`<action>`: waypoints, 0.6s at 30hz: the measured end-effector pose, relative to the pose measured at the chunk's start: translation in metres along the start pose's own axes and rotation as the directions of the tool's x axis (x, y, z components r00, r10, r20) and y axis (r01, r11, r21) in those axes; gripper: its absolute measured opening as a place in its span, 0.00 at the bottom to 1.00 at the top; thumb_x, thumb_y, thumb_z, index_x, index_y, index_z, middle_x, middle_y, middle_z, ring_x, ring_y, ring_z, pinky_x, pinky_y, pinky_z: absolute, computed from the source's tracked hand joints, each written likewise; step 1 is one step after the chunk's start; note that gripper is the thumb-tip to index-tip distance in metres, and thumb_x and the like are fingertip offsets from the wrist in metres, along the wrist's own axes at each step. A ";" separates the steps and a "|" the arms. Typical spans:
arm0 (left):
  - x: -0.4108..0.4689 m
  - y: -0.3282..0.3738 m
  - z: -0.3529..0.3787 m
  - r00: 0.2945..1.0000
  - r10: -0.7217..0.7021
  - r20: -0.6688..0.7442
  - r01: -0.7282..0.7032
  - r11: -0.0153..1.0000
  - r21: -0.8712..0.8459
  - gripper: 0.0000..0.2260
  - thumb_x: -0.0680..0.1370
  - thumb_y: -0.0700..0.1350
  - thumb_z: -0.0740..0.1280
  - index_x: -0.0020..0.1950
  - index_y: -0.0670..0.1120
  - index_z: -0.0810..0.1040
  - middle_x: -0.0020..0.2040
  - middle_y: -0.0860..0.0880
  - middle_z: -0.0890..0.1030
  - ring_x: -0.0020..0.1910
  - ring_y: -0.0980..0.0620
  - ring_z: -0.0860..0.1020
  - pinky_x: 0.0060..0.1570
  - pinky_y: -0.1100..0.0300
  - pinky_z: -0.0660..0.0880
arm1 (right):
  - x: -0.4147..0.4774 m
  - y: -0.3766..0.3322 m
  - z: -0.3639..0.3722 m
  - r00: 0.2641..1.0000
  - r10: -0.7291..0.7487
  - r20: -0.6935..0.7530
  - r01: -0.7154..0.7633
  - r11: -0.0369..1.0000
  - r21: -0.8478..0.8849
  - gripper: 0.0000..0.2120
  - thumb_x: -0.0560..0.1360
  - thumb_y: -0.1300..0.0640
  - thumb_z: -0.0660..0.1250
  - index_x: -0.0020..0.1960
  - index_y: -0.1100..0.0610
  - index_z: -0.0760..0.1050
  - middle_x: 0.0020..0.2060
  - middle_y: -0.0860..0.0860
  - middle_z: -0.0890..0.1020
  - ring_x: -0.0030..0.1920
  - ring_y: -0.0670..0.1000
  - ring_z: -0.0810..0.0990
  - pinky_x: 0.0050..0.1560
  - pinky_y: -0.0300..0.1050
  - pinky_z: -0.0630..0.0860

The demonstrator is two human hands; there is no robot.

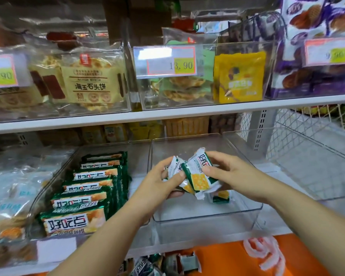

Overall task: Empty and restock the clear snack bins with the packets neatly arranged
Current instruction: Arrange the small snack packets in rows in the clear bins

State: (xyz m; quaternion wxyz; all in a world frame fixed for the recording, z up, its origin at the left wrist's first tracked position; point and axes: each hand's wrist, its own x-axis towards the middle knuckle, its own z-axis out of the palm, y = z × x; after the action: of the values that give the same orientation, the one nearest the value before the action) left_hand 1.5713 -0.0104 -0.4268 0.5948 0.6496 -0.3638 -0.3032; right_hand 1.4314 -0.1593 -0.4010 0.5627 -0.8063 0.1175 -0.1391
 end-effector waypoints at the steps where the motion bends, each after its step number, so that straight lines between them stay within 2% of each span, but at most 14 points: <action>1: 0.001 0.000 0.001 1.000 -0.003 0.008 0.003 1.000 -0.012 0.16 0.78 0.43 0.65 0.65 0.55 0.69 0.56 0.50 0.83 0.49 0.52 0.83 0.42 0.63 0.79 | 0.001 0.000 0.001 1.000 0.000 0.006 0.000 0.999 0.046 0.18 0.72 0.47 0.66 0.61 0.45 0.75 0.53 0.45 0.82 0.50 0.47 0.83 0.43 0.44 0.80; 3: 0.002 0.001 0.002 1.000 0.005 0.010 -0.005 1.000 -0.020 0.19 0.77 0.47 0.66 0.67 0.55 0.67 0.55 0.48 0.83 0.49 0.52 0.83 0.43 0.62 0.80 | 0.002 0.001 0.002 1.000 -0.005 -0.001 0.005 0.994 0.106 0.18 0.68 0.46 0.66 0.56 0.50 0.78 0.47 0.48 0.84 0.45 0.47 0.83 0.42 0.43 0.78; 5: 0.003 0.001 0.003 1.000 0.022 -0.002 -0.022 0.999 -0.038 0.26 0.71 0.51 0.68 0.68 0.55 0.66 0.55 0.46 0.82 0.47 0.52 0.84 0.42 0.62 0.80 | 0.004 0.005 0.000 1.000 -0.001 -0.024 0.004 0.993 0.116 0.18 0.66 0.45 0.67 0.52 0.52 0.79 0.43 0.50 0.84 0.43 0.48 0.82 0.43 0.46 0.77; 8: 0.003 0.000 0.004 0.998 0.049 -0.026 -0.051 0.997 -0.063 0.30 0.66 0.54 0.68 0.67 0.52 0.66 0.58 0.43 0.78 0.45 0.51 0.84 0.40 0.61 0.80 | 0.006 0.009 -0.002 0.999 0.008 -0.031 -0.003 0.991 0.135 0.18 0.65 0.46 0.69 0.51 0.54 0.80 0.43 0.52 0.85 0.42 0.49 0.82 0.42 0.45 0.74; 11: 0.004 -0.001 0.001 0.997 0.078 0.011 -0.077 0.996 -0.033 0.30 0.64 0.56 0.73 0.64 0.57 0.68 0.61 0.47 0.76 0.49 0.51 0.83 0.45 0.58 0.80 | 0.006 0.009 -0.003 1.000 -0.011 -0.013 0.012 0.994 0.105 0.12 0.69 0.52 0.69 0.51 0.53 0.80 0.43 0.50 0.85 0.42 0.46 0.83 0.41 0.39 0.76; 14: 0.001 0.006 -0.003 0.989 0.109 0.102 -0.115 0.992 0.053 0.34 0.63 0.47 0.77 0.65 0.61 0.66 0.62 0.53 0.74 0.51 0.56 0.82 0.46 0.63 0.79 | 0.006 0.006 -0.001 0.999 -0.036 0.020 0.035 0.998 0.047 0.08 0.73 0.57 0.68 0.52 0.50 0.79 0.44 0.45 0.85 0.43 0.42 0.83 0.40 0.33 0.75; 16: -0.002 0.011 -0.002 0.986 0.123 0.111 -0.130 0.990 0.058 0.36 0.67 0.39 0.75 0.68 0.59 0.63 0.60 0.56 0.73 0.49 0.59 0.82 0.42 0.68 0.77 | 0.004 0.002 0.001 0.997 -0.065 0.045 0.065 0.998 0.009 0.11 0.72 0.53 0.66 0.54 0.47 0.78 0.47 0.42 0.85 0.48 0.42 0.82 0.45 0.33 0.76; 18: -0.004 0.015 -0.002 0.984 0.148 0.104 -0.156 0.985 0.080 0.37 0.68 0.38 0.75 0.69 0.60 0.61 0.59 0.58 0.73 0.48 0.61 0.82 0.42 0.69 0.76 | 0.002 -0.001 0.000 0.994 -0.079 0.079 0.079 0.997 -0.005 0.14 0.71 0.50 0.65 0.57 0.46 0.77 0.51 0.42 0.84 0.52 0.43 0.82 0.50 0.36 0.76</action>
State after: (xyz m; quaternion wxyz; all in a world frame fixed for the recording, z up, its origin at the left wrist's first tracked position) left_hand 1.5691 -0.0059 -0.4119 0.5688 0.6297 -0.4538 -0.2720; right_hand 1.4333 -0.1590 -0.3996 0.5578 -0.8175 0.0637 -0.1287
